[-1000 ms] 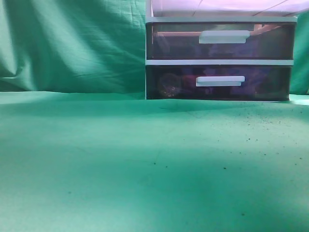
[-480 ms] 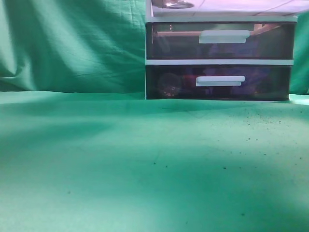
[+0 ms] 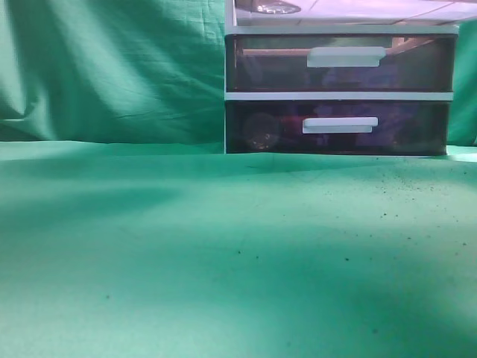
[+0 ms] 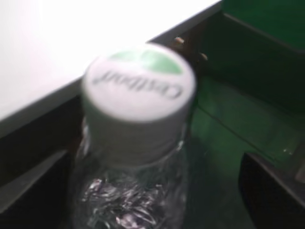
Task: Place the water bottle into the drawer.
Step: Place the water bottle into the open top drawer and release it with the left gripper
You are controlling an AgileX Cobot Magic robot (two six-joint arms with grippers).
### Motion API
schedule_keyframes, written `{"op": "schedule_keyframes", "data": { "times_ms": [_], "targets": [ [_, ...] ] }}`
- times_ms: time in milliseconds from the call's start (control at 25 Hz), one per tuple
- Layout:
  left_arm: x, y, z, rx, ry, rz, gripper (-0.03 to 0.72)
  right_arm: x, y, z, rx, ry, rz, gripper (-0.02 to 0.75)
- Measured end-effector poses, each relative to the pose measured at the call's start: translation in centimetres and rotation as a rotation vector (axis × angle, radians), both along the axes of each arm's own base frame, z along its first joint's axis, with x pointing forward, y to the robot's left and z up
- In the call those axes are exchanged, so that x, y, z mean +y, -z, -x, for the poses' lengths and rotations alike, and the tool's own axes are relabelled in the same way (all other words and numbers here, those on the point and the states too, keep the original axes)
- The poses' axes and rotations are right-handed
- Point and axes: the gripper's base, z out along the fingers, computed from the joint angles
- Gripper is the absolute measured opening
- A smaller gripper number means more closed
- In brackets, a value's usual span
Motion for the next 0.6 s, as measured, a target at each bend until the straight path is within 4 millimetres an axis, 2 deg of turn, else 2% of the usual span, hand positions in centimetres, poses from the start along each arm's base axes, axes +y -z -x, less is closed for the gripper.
{"op": "schedule_keyframes", "data": {
  "times_ms": [80,160,360,440,600],
  "targets": [
    [-0.8,-0.5,0.5,-0.039,0.021,0.003,0.643,0.0,0.0,0.0,0.0,0.0,0.0,0.1],
    [-1.6,-1.2,1.1,-0.118,0.047,-0.005,0.58,0.0,0.0,0.0,0.0,0.0,0.0,0.1],
    [-2.8,-2.5,1.2,-0.304,0.021,0.03,0.586,0.0,0.0,0.0,0.002,0.001,0.0,0.1],
    [-3.5,-2.1,0.8,-0.334,-0.003,0.054,0.586,0.0,0.0,0.0,0.006,0.004,-0.01,0.1],
    [-5.6,0.6,-0.5,-0.376,-0.06,0.095,0.586,0.0,0.0,0.0,0.018,0.013,-0.026,0.1]
  ]
}}
